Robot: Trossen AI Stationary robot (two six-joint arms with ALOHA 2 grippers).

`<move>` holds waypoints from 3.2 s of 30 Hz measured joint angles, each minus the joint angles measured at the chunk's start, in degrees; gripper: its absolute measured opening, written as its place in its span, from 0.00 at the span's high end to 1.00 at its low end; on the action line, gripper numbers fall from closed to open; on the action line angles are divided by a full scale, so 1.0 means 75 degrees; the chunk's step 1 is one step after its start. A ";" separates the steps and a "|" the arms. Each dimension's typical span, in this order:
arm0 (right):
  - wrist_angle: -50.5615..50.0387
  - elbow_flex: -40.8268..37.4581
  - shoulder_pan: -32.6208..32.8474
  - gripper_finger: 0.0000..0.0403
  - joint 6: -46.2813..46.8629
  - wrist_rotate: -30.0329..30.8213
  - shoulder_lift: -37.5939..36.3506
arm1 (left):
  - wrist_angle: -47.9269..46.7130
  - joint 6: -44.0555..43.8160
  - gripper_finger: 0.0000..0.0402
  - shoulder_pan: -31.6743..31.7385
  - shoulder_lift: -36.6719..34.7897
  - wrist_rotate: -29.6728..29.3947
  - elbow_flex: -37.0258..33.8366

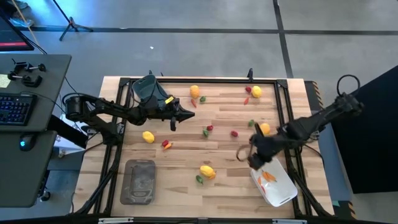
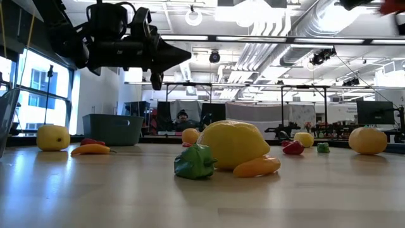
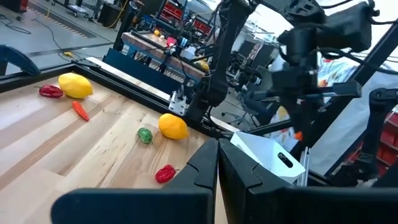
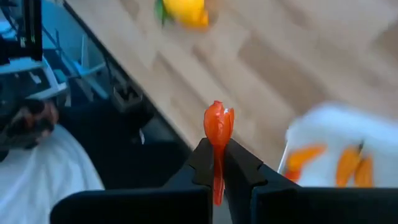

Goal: Sort produce into baskets
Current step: Put the dark orange chili pepper into the white bin

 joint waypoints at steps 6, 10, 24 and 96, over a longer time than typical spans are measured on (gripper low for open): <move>-0.0440 -0.0003 0.1180 0.99 0.1690 -0.0068 0.0104 | -0.0180 0.0048 1.00 0.0000 0.0000 -0.0003 0.0000; -0.0850 -0.0006 0.1764 0.99 0.2460 -0.0123 0.0113 | -0.0206 0.0053 1.00 0.0000 0.0000 -0.0003 0.0000; -0.1202 -0.0006 0.2527 0.99 0.3084 -0.0004 0.0116 | -0.0317 0.0295 1.00 -0.0003 0.0000 -0.0006 0.0000; -0.3195 0.0280 0.2451 0.61 0.1859 0.1578 0.0035 | -0.1910 0.0383 1.00 0.0092 -0.0003 0.0160 0.0000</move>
